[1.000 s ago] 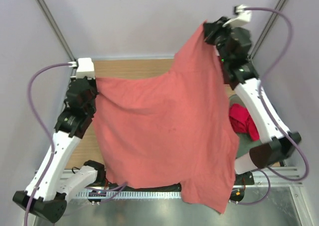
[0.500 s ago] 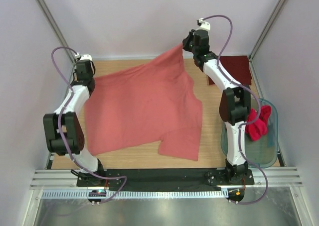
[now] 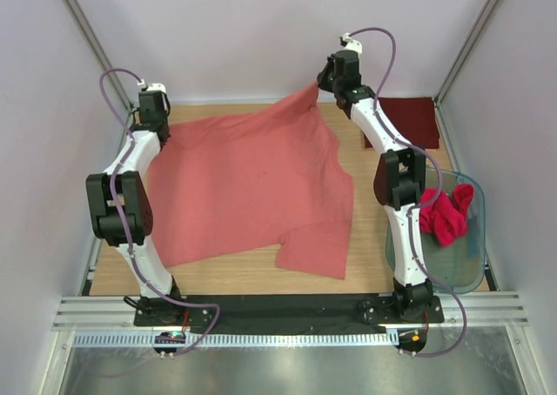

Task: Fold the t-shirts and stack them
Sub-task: Fold the tshirt

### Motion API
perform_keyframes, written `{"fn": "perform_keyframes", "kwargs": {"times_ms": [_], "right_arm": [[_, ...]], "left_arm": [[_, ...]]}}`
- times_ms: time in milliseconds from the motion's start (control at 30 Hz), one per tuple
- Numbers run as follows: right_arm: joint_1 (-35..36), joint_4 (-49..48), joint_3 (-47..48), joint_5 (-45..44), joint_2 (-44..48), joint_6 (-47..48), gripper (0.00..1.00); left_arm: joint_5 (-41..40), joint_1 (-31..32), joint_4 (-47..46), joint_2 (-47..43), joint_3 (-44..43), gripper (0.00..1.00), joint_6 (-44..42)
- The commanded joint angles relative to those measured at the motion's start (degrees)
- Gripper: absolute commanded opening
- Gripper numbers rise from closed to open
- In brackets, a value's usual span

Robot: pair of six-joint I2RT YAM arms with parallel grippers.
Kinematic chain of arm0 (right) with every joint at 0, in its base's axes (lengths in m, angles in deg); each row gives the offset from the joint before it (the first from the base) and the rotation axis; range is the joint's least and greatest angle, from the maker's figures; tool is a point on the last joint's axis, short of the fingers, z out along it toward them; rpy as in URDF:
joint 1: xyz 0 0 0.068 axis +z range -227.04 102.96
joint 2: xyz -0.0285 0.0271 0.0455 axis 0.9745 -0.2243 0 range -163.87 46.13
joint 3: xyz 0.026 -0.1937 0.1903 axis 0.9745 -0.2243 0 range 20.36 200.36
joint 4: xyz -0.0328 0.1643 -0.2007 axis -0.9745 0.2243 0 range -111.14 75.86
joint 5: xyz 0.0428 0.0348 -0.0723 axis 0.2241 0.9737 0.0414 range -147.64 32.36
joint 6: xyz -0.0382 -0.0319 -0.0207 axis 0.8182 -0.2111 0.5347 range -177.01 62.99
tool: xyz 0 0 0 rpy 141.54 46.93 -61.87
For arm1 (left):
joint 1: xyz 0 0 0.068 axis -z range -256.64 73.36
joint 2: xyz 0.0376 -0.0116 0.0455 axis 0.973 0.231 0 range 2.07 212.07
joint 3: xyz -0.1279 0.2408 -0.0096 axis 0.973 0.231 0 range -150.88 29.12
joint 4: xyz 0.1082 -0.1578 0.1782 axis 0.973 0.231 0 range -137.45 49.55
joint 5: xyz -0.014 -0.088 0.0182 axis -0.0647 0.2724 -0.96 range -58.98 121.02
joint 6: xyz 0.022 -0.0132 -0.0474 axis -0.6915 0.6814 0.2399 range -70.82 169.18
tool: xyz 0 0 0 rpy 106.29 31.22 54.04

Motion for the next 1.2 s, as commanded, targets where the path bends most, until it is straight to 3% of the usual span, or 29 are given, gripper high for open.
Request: {"fn": "perform_keyframes", "kwargs": {"times_ms": [0,233,467,800,1167], "right_arm": [[-0.5,3.0,-1.1,0.6,7.3,-1.0,0.01],[-2.1,3.6,-17.5,3.8,17.7,-4.2,0.01],[-2.8,10.3,-22.5,6.6,23.4,-4.6,0.01],[-3.3,8.6,-38.1,9.4,31.1,-8.6,0.01],[-3.2,10.1,-44.6,8.6,33.6,-7.8,0.01]], "left_arm": [[-1.0,-0.3,2.3,0.0,-1.8,0.0,-1.4],[-8.6,-0.2,6.0,0.7,-1.2,0.0,-6.0],[-9.0,0.9,9.6,-1.4,2.4,0.0,-6.2],[-12.4,1.9,16.9,-0.8,4.8,0.0,-1.8],[-12.9,2.4,20.2,0.3,6.3,0.0,0.3]]}}
